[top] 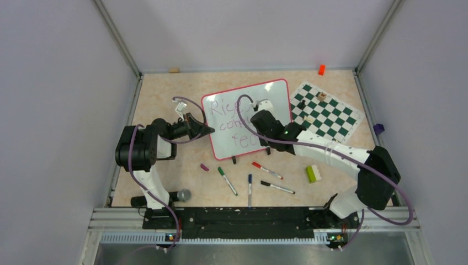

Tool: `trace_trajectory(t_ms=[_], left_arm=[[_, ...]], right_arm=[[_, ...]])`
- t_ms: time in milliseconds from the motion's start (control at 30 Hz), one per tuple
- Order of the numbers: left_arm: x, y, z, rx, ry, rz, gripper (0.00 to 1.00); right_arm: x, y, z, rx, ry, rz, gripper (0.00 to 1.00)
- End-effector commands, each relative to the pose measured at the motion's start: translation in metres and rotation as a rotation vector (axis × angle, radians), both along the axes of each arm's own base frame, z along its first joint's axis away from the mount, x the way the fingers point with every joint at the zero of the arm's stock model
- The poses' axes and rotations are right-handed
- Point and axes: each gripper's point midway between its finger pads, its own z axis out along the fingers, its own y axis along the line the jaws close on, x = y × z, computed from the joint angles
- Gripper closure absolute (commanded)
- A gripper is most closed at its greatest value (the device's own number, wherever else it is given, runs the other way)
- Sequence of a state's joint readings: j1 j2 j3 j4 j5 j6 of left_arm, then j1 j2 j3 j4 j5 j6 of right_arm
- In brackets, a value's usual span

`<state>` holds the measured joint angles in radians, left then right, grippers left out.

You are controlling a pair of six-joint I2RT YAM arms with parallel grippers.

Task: Write a sentence on the whiteboard

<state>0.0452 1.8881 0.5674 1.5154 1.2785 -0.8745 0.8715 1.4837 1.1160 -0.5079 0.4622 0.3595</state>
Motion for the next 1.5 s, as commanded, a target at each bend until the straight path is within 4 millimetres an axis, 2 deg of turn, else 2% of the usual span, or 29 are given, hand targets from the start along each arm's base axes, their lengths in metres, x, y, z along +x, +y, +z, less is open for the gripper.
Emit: trace_trajectory(t_ms=[0, 167, 367, 700, 1233, 1467], left_arm=[[-0.002, 0.001, 0.009, 0.022, -0.138, -0.023, 1.00], [-0.002, 0.001, 0.010, 0.022, -0.140, -0.022, 1.00], [-0.002, 0.001, 0.010, 0.022, -0.141, -0.022, 1.00], [-0.002, 0.001, 0.010, 0.022, -0.141, -0.022, 1.00], [-0.002, 0.001, 0.010, 0.023, -0.142, -0.021, 1.00], [-0.002, 0.001, 0.010, 0.022, -0.142, -0.022, 1.00]], right_arm=[[0.023, 0.000, 0.023, 0.022, -0.075, -0.046, 1.00], [0.028, -0.013, 0.024, 0.003, -0.083, -0.094, 1.00], [0.029, -0.018, 0.033, 0.015, -0.104, -0.110, 1.00], [0.007, -0.024, 0.045, 0.072, -0.096, -0.040, 1.00], [0.017, -0.043, 0.022, 0.006, -0.054, -0.099, 1.00], [0.022, -0.040, 0.020, 0.029, -0.055, -0.094, 1.00]])
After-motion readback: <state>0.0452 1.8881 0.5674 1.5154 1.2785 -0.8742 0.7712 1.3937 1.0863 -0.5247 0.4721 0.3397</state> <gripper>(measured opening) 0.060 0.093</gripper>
